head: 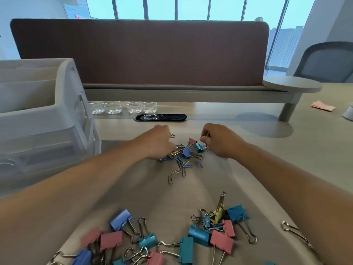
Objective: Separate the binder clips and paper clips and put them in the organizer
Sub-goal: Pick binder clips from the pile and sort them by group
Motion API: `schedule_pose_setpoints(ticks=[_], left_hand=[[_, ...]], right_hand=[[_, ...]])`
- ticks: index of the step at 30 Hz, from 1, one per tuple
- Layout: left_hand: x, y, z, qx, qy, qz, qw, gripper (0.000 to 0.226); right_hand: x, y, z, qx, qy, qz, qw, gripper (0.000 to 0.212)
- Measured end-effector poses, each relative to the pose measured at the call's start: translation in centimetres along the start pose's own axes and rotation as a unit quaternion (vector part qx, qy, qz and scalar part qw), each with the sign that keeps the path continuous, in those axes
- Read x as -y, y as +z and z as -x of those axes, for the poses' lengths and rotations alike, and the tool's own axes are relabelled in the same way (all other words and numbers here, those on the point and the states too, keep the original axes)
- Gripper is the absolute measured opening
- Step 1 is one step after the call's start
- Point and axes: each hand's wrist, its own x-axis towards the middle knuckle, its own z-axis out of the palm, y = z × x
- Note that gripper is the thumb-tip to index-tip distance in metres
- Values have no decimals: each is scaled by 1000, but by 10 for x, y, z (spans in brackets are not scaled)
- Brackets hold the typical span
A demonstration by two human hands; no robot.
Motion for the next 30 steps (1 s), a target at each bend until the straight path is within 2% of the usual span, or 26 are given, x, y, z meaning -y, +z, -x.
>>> schedule_pose_setpoints(ticks=[2, 6, 11, 22, 26, 30], left_hand=[[2, 2, 2, 6, 10, -19, 1000, 33], [4, 6, 5, 16, 21, -48, 998, 55], [4, 14, 5, -12, 32, -52, 998, 40], [7, 21, 9, -27, 58, -21, 998, 23], [9, 20, 9, -39, 53, -11, 998, 20], [7, 13, 15, -55, 43, 3, 998, 21]], right_hand=[[3, -2, 4, 12, -10, 19, 1000, 15], [11, -5, 11, 38, -46, 44, 997, 17], [22, -1, 16, 42, -80, 70, 993, 15], [24, -5, 20, 84, -51, 58, 993, 17], [20, -4, 23, 56, -56, 55, 995, 19], [18, -9, 30, 19, -44, 7, 999, 21]])
